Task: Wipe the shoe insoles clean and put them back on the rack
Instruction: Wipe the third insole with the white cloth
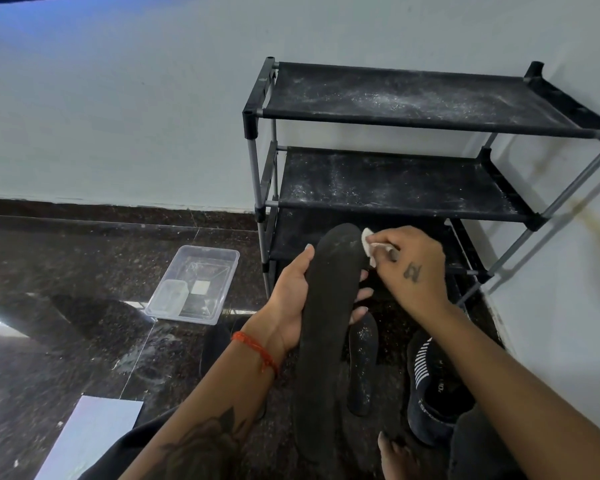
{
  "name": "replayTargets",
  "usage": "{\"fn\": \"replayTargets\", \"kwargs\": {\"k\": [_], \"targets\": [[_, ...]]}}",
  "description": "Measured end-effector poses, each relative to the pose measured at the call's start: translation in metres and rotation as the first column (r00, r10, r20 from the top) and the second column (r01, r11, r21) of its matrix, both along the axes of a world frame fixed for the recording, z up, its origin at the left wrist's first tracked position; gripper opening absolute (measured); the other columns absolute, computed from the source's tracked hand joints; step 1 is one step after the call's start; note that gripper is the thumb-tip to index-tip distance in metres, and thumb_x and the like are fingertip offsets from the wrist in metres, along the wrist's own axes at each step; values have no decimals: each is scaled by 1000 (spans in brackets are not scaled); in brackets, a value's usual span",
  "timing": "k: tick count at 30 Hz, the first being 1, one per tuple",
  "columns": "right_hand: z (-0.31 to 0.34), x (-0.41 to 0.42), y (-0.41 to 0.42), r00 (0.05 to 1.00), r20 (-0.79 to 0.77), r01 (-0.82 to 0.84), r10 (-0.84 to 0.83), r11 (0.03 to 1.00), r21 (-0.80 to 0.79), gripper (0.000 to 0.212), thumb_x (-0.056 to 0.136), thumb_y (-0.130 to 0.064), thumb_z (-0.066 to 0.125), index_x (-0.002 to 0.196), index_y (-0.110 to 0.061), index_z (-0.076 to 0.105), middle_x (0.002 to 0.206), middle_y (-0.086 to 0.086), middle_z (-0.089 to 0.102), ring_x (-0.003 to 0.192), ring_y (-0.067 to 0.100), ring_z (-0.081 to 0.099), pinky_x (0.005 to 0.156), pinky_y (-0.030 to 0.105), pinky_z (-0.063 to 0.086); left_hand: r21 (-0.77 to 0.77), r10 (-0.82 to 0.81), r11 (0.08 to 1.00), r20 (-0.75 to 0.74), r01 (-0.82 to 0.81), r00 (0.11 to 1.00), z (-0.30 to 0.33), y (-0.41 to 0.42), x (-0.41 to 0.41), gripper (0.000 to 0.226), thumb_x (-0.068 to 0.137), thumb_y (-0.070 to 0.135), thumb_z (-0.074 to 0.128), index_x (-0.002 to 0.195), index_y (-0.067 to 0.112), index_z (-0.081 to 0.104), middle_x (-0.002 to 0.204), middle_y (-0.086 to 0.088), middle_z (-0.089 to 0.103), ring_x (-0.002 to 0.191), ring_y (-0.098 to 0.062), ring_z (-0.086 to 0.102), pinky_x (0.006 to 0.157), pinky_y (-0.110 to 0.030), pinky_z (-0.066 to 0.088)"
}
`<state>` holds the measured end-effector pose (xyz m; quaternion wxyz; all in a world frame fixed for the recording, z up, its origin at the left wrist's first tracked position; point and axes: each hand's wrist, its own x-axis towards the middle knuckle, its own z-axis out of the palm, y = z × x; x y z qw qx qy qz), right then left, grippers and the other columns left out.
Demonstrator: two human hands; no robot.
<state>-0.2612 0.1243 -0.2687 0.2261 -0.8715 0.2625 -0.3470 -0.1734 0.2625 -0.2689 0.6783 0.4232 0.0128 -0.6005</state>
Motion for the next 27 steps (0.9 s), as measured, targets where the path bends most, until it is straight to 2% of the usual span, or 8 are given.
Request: {"fn": "replayTargets", "kwargs": {"k": [4,6,8,11,16,20,25,27], "targets": [[7,3,23,966,173,-196,193,981,0,21,76,1,64,89,-11,74,90,0,68,84,7,61,76,8,43,-42,40,998,4,-39,999,-1,0,2,59,96,52,30,104,8,68,102,-16,69,92,-31,65,90,-48,44],[4,6,43,919,152,-360,364,931,-56,19,75,2,65,87,-9,75,89,1,67,81,5,60,72,11,47,-67,52,996,19,-51,998,-3,0,4,62,97,52,30,90,7,72,85,-15,70,76,-26,69,80,-41,49],[-2,8,49,896,126,-421,426,905,-70,17,75,2,69,85,-10,75,87,-1,66,78,4,60,69,13,48,-61,47,997,30,-45,998,-4,0,5,68,95,59,28,94,5,70,83,-16,70,73,-25,70,75,-37,50],[-6,9,39,918,93,-380,386,922,-73,15,77,0,70,84,-12,75,85,-3,64,75,4,59,67,14,47,-30,17,999,80,-14,997,-4,-1,3,70,94,64,23,102,9,65,85,-14,71,76,-23,69,75,-37,52],[-7,5,11,990,2,-142,143,986,-83,18,79,2,64,86,-10,75,85,1,64,75,11,59,70,2,38,-2,8,1000,38,-8,999,-2,-1,2,74,92,66,26,113,6,65,117,-17,65,98,-30,63,83,-43,50],[4,3,5,982,188,19,-15,1000,-18,27,77,9,60,95,-6,73,90,6,65,77,6,56,71,0,38,17,20,1000,44,-20,999,0,-1,2,75,93,63,25,123,2,57,133,-18,55,109,-33,58,88,-45,45],[-2,9,41,925,150,-339,350,936,-96,20,83,-12,63,99,-6,72,99,5,64,89,8,60,82,15,49,-34,28,999,51,-26,998,-3,-2,4,62,99,53,27,88,11,71,80,-12,71,70,-22,68,69,-32,54],[-7,13,42,909,132,-381,396,916,-129,19,85,-16,61,96,-6,73,97,5,64,90,8,61,84,17,49,-37,34,999,48,-33,998,-4,-2,4,61,99,52,28,85,12,72,77,-11,70,70,-21,68,70,-33,53]]}}
